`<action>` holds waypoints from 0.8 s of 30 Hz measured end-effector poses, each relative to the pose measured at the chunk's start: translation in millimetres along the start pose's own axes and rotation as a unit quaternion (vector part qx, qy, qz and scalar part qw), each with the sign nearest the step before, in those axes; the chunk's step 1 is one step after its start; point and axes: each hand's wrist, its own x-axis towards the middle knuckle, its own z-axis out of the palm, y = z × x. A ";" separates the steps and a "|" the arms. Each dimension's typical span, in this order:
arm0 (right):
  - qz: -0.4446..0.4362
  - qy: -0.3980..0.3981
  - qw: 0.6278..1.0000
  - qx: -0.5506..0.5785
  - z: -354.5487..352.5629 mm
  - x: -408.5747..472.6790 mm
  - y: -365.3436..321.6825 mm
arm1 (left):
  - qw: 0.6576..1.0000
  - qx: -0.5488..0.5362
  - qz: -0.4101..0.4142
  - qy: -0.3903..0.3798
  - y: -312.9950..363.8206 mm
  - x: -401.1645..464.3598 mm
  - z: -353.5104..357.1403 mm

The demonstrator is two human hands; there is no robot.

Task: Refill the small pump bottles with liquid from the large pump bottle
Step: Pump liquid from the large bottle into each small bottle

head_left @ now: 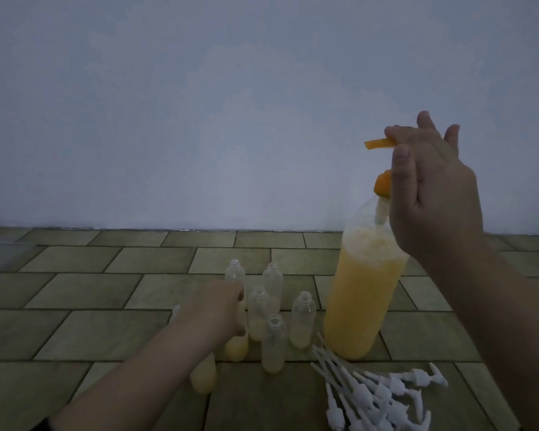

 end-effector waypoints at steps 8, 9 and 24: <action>0.000 -0.006 1.000 -0.005 -0.4 -0.4 -0.7 | 0.992 -0.082 0.012 0.097 -18.7 41.6 -56.8; 0.001 -0.008 1.000 -0.005 -0.4 -0.6 -1.1 | 0.995 -0.078 0.014 0.059 -18.8 51.7 -53.8; -0.007 -0.072 0.996 -0.056 -11.2 9.2 0.8 | 0.998 -0.051 -0.023 -0.007 -14.2 82.9 -50.0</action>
